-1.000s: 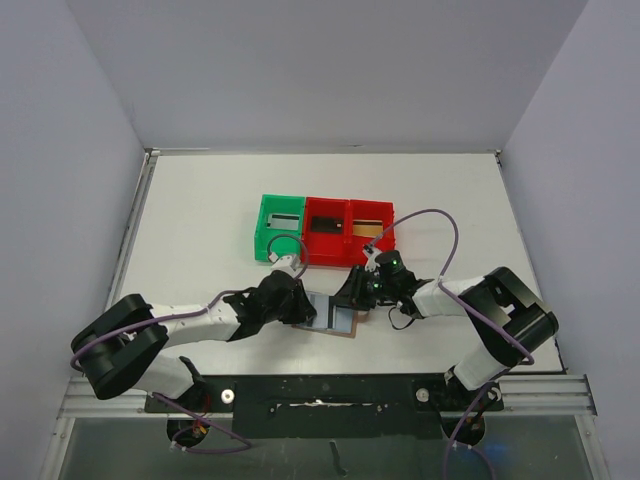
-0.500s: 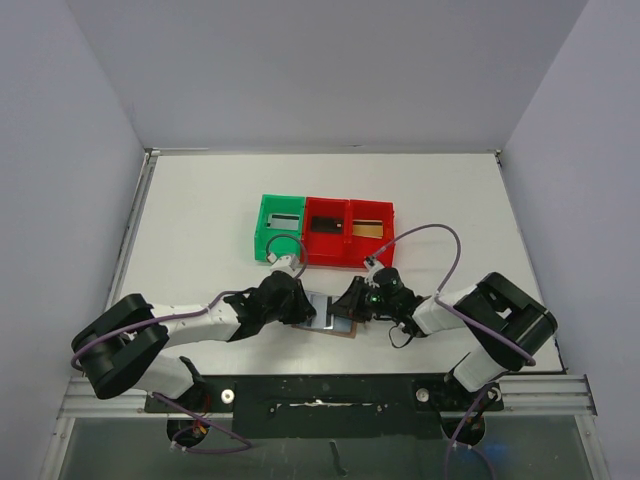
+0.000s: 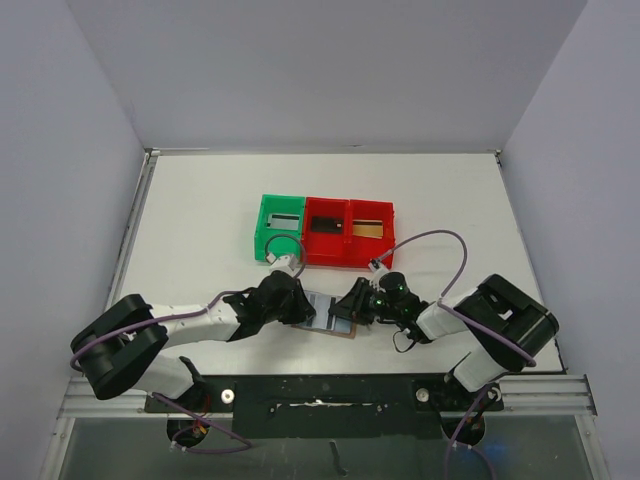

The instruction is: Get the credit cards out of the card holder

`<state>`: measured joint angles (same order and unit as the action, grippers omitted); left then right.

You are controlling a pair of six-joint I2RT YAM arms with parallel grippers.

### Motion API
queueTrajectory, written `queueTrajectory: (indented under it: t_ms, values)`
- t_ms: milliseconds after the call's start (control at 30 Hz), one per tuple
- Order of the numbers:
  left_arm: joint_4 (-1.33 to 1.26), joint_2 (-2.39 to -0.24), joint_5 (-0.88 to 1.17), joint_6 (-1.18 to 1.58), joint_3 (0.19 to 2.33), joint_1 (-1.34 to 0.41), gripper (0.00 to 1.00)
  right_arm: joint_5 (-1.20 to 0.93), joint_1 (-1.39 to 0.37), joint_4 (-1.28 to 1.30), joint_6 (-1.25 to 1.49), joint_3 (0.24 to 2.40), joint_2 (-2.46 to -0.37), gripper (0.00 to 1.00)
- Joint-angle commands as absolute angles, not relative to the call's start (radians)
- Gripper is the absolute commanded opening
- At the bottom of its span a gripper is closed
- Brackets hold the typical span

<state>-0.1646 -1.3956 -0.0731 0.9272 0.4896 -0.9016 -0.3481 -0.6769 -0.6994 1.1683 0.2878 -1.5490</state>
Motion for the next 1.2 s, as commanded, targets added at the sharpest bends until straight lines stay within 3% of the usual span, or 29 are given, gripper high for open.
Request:
queueTrajectory:
  t_ms: [0,200,500,600,767,967,1167]
  values:
    - [-0.119,-1.422,-0.075,0.926,0.478,-0.902,0.1,-0.326,-0.693,-0.815,1.202,0.296,-1.588,0.24]
    - [-0.12,-1.411,-0.075,0.929,0.47,-0.903,0.09,-0.311,-0.693,-0.849,1.207,0.303,-1.624,0.23]
    - [-0.11,-1.407,-0.08,0.93,0.474,-0.903,0.09,-0.304,-0.683,-0.856,1.19,0.299,-1.615,0.02]
    - [-0.099,-1.396,-0.088,0.93,0.476,-0.902,0.09,-0.288,-0.661,-0.811,1.178,0.27,-1.551,0.0]
    - [-0.097,-1.365,-0.09,0.928,0.481,-0.902,0.1,-0.32,-0.618,-0.685,1.112,0.247,-1.401,0.0]
    - [-0.082,-1.325,-0.112,0.948,0.493,-0.903,0.11,-0.271,-0.61,-0.345,0.97,0.341,-1.222,0.0]
    - [-0.037,-1.264,-0.14,0.935,0.525,-0.905,0.25,-0.158,-0.604,-0.098,0.819,0.454,-1.076,0.0]
